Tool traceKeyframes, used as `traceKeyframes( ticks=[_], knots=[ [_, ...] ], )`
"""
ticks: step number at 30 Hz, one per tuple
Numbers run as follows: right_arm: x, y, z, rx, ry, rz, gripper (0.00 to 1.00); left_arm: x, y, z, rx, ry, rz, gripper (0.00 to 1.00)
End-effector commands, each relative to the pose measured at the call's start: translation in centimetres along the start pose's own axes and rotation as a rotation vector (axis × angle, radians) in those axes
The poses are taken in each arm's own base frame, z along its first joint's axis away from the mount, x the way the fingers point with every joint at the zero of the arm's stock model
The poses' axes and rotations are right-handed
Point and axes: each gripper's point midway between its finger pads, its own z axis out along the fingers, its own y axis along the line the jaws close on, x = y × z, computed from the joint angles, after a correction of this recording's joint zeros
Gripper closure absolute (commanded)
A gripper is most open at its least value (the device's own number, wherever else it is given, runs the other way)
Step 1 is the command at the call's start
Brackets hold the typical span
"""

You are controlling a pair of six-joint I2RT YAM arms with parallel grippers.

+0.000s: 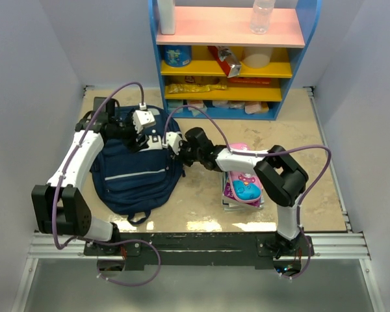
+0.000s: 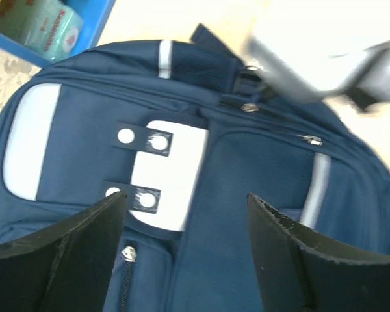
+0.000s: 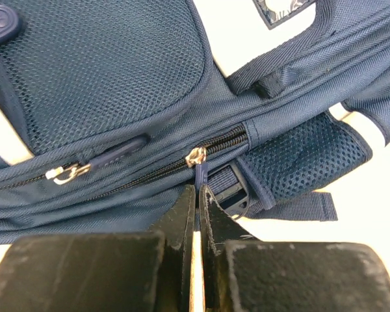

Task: Pack the student bag
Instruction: Unzip the student bag at the center of the board.

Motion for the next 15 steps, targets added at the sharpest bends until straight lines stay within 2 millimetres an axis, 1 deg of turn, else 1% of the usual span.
traceKeyframes(
  ticks=[1, 2, 3, 4, 5, 7, 8, 9, 10, 11, 12, 13, 15],
  knots=[
    [-2.8, -0.4, -2.3, 0.036, -0.095, 0.018, 1.0, -1.5, 4.8, 0.8, -0.091, -0.026, 0.083, 0.19],
    [-2.8, -0.4, -2.5, 0.04, -0.097, 0.022, 1.0, -0.5, 5.1, 2.1, -0.052, 0.002, 0.067, 0.19],
    [-2.8, -0.4, -2.6, 0.044, -0.097, 0.034, 1.0, -0.5, 5.6, 2.4, -0.034, 0.008, 0.081, 0.19],
    [-2.6, -0.5, -2.6, 0.051, -0.099, 0.036, 1.0, -1.5, 7.0, 2.3, -0.045, 0.001, 0.128, 0.19],
    [-2.5, -0.6, -2.5, 0.059, -0.099, 0.041, 1.0, -0.6, 7.2, 3.3, -0.013, 0.021, 0.109, 0.19],
    [-2.7, -0.5, -2.4, 0.052, -0.103, 0.046, 1.0, -1.3, 8.5, 3.7, -0.024, 0.011, 0.126, 0.18],
    [-2.6, -0.5, -2.4, 0.051, -0.101, 0.045, 1.0, -1.3, 9.0, 4.2, -0.026, 0.005, 0.129, 0.18],
    [-2.6, -0.5, -2.3, 0.049, -0.098, 0.047, 1.0, -1.6, 9.0, 4.5, -0.017, -0.016, 0.133, 0.16],
    [-2.8, -0.4, -2.5, 0.045, -0.103, 0.048, 1.0, -2.0, 8.7, 4.9, -0.001, -0.029, 0.166, 0.12],
    [-2.7, -0.3, -2.5, 0.043, -0.102, 0.051, 1.0, -2.3, 8.4, 5.4, 0.009, -0.04, 0.192, 0.11],
    [-2.7, -0.2, -2.7, 0.042, -0.104, 0.057, 1.0, -2.1, 8.0, 5.9, 0.018, -0.026, 0.221, 0.1],
    [-2.5, -0.2, -2.7, 0.042, -0.099, 0.06, 1.0, -2.3, 6.6, 7.3, 0.055, -0.012, 0.295, 0.09],
    [-2.6, -0.3, -3.0, 0.051, -0.096, 0.069, 1.0, -2.1, 5.6, 8.3, 0.077, 0.009, 0.37, 0.08]
  ],
)
